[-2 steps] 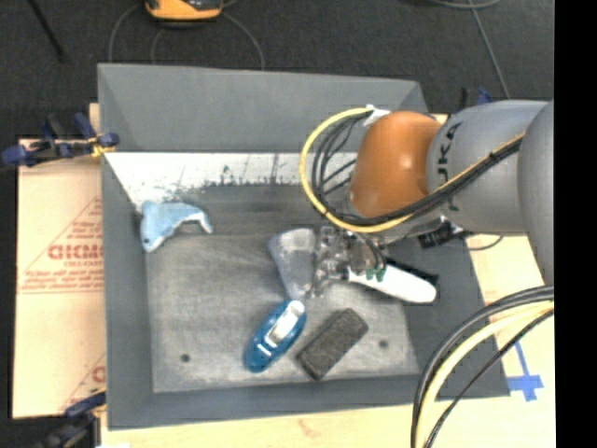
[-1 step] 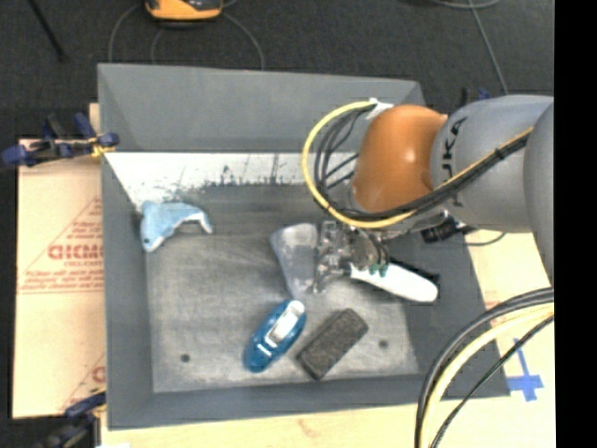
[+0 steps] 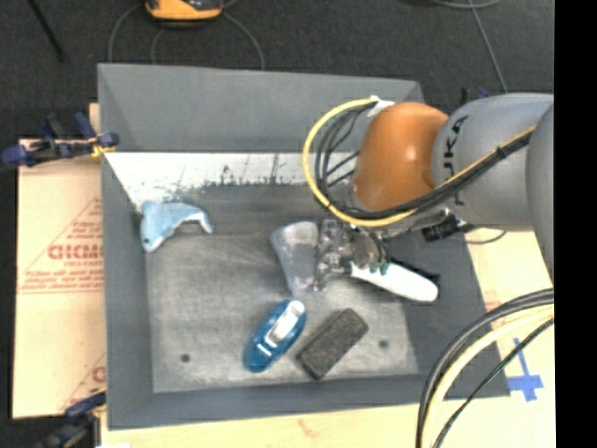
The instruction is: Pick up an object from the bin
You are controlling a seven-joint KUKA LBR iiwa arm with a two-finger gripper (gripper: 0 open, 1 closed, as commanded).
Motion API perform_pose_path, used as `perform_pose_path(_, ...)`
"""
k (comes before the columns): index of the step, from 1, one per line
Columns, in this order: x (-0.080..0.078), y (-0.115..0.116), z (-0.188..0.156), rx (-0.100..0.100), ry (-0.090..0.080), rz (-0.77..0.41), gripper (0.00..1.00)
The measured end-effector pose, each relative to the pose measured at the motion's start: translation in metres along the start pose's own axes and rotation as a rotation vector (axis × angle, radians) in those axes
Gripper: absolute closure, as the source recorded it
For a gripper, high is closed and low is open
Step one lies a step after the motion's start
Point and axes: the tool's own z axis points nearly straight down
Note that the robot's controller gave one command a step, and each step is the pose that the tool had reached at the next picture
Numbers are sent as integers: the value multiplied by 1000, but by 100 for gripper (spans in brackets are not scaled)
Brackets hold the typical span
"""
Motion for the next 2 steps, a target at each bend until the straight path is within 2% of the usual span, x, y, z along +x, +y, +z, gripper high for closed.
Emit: perform_pose_path(2, 2, 0, -20, 1, 13, 1, 100)
